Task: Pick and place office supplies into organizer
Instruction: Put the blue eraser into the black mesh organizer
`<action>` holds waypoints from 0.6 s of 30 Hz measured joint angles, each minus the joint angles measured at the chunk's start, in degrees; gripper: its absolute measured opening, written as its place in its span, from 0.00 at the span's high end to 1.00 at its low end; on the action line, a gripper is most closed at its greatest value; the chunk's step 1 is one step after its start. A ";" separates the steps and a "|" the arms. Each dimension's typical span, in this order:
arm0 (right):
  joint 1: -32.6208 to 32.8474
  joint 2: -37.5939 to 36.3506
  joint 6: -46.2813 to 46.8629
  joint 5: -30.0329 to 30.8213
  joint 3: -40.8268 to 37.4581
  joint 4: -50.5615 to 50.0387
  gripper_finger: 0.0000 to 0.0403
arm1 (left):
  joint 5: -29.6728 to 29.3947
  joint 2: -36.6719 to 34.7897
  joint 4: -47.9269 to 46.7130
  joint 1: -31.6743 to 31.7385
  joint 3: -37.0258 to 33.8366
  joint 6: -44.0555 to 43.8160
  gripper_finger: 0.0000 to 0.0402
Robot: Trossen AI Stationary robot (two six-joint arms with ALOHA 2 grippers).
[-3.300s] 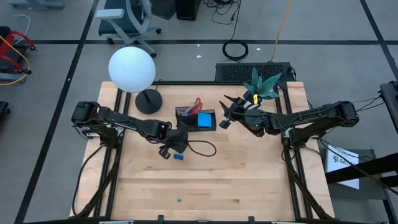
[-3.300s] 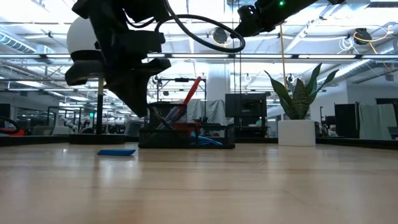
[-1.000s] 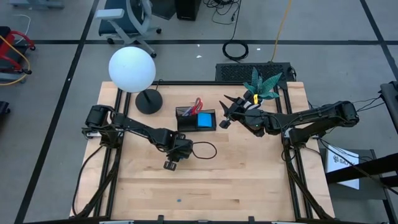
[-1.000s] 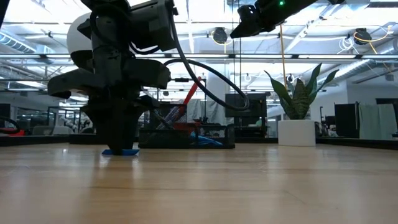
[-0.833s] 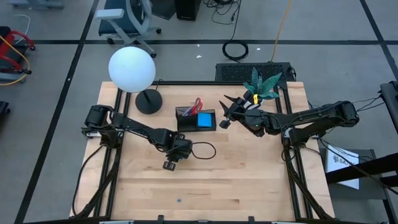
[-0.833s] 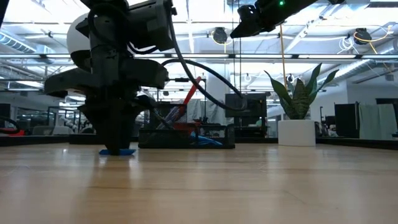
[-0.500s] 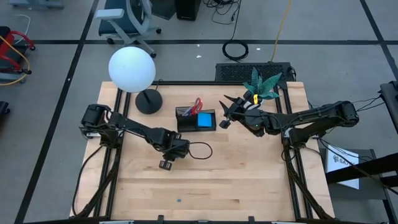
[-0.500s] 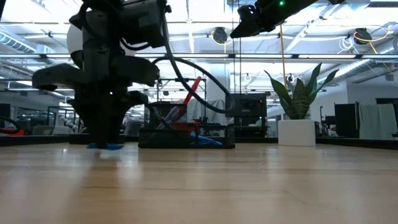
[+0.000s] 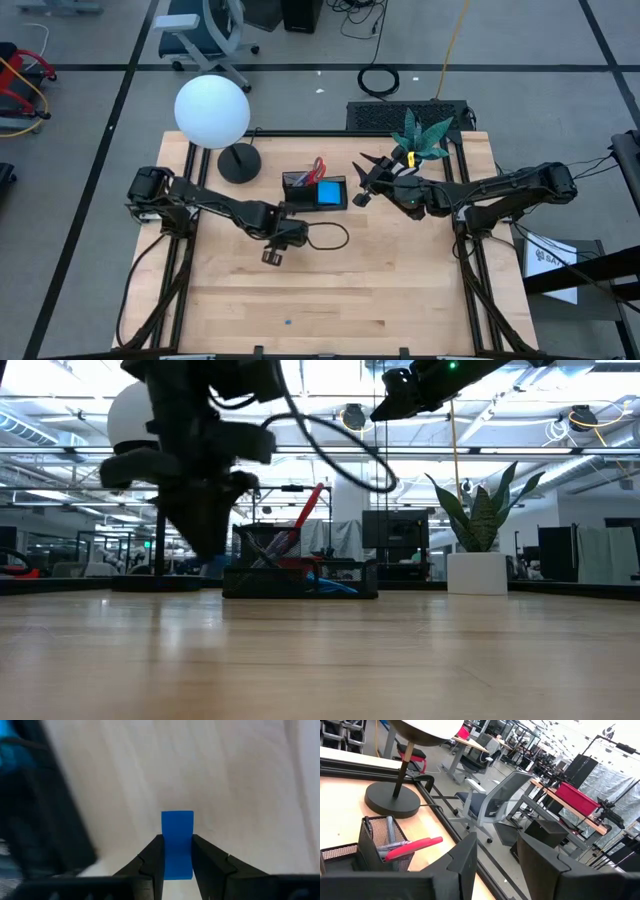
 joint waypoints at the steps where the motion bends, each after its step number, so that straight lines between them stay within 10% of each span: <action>1: 0.00 0.00 0.00 0.00 0.00 0.00 0.67 | -1.03 -0.04 -0.42 0.00 0.66 0.33 0.77; 18: -0.01 0.00 -0.01 0.00 0.00 -0.02 0.67 | -19.26 -0.06 -0.96 5.35 3.61 2.66 0.77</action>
